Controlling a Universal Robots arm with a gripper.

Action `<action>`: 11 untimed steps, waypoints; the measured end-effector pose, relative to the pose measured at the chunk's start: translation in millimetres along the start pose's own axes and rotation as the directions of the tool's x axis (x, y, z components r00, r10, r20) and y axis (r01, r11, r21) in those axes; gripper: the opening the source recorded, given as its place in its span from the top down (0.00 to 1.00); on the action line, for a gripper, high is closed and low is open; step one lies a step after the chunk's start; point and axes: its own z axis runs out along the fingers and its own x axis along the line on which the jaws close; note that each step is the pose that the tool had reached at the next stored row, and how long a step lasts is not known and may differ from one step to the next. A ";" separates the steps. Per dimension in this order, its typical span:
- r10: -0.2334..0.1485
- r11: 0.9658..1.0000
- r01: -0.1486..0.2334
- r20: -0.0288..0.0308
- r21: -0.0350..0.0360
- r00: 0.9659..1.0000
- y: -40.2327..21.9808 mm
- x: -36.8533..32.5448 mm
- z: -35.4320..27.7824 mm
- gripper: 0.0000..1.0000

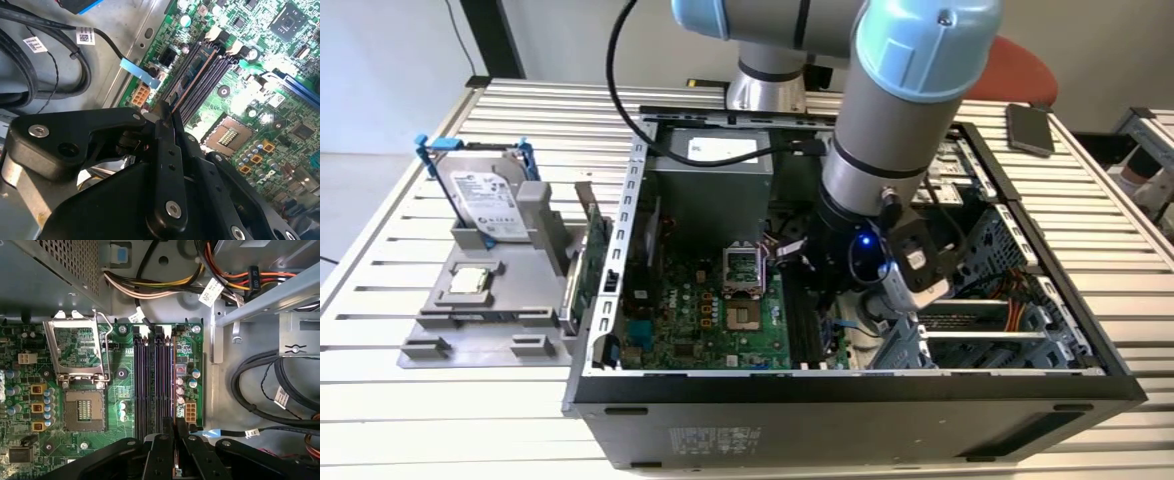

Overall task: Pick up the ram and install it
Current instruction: 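Insert the ram into the slot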

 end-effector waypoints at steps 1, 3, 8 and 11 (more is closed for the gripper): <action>0.000 1.000 0.000 0.000 0.000 1.000 0.0 0.8 0.2 1.00; -0.001 1.000 0.001 0.000 0.000 1.000 0.1 1.0 1.7 1.00; -0.001 1.000 0.001 0.000 0.002 1.000 -0.1 1.1 5.8 1.00; -0.001 1.000 0.001 0.000 0.002 1.000 -0.1 1.1 6.4 1.00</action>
